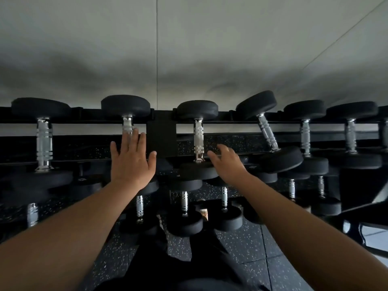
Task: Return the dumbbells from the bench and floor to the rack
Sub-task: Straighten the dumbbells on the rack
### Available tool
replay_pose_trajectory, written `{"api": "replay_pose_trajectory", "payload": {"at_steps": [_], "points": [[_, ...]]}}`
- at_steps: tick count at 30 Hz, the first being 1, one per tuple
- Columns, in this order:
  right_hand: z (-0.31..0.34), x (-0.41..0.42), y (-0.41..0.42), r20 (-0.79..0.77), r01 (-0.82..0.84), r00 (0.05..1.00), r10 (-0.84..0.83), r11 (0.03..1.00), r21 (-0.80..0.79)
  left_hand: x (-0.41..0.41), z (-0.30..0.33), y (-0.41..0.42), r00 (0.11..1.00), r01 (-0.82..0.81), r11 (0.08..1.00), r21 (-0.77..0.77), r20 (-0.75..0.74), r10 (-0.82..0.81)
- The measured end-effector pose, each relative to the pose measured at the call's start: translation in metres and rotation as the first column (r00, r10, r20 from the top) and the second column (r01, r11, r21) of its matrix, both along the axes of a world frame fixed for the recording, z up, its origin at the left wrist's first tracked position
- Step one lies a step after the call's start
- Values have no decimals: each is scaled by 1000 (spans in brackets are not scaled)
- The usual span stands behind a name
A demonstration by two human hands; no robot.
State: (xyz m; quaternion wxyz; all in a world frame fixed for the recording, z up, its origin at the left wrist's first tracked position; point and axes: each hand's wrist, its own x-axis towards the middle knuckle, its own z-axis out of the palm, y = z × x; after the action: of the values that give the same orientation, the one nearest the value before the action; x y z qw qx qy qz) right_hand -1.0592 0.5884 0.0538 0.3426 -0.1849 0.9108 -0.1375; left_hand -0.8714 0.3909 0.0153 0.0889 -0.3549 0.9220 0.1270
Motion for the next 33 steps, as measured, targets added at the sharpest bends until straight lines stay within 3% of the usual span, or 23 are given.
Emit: {"api": "replay_pose_trajectory", "payload": {"at_steps": [9,15,20,24,33], "points": [[14,-97,70,-205,-96,974,98,995,24,-87,12,94,995,24,996,80,-103,-16],[0,-170,86,-226,-164,960,168,986,34,-144,3,127,995,-80,995,66,-55,83],[-8,-201,76,-64,-152,986,152,988,0,-170,-7,134,987,-160,986,43,26,159],[-29,-209,68,97,-9,995,17,997,-77,-171,-8,132,985,-167,985,35,38,166],[-37,-220,64,58,23,998,-17,993,-116,-171,-7,133,983,-181,983,35,39,180]]}}
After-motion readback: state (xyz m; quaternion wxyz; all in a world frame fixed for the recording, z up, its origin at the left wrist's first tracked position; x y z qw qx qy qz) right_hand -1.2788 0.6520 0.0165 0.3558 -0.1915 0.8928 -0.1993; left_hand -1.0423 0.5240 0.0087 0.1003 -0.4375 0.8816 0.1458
